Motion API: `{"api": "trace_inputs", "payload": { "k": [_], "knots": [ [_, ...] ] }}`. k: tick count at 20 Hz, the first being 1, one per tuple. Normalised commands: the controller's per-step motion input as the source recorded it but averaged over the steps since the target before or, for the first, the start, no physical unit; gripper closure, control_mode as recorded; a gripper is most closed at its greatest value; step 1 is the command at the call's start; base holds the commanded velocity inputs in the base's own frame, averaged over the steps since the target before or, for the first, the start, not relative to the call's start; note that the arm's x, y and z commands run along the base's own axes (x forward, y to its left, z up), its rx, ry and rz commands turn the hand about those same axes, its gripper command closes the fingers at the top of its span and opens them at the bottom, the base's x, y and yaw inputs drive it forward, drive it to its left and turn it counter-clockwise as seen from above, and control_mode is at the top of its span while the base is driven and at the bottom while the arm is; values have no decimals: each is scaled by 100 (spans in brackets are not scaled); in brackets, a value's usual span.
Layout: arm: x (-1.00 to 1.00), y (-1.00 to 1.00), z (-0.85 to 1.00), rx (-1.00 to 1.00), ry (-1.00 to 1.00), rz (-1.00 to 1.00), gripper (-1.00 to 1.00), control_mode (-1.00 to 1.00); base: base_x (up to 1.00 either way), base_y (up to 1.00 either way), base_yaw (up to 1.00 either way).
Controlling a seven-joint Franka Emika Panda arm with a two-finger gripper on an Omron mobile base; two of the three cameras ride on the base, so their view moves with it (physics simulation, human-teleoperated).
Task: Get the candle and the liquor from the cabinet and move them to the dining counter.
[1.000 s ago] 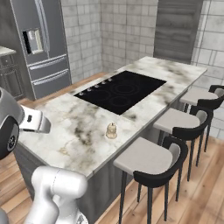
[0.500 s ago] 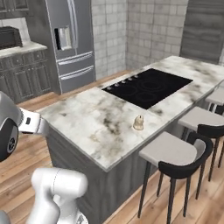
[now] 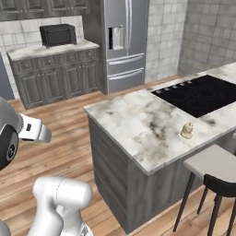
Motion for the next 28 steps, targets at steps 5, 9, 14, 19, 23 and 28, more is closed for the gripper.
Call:
{"api": "trace_inputs", "payload": {
  "k": [5, 9, 14, 19, 23, 28],
  "knots": [
    [0, 0, 0, 0, 0, 0, -100, 100, -56, -12, 41],
    [0, 0, 0, 0, 0, 0, -100, 100, -59, -36, 46],
    [0, 0, 0, 0, 0, 0, -100, 100, -54, -32, 50],
    [0, 0, 0, 0, 0, 0, -100, 100, -45, -32, 55],
    [0, 0, 0, 0, 0, 0, -100, 100, -38, -28, 56],
    [0, 0, 0, 0, 0, 0, -100, 100, -37, -29, 57]
  ]
}}
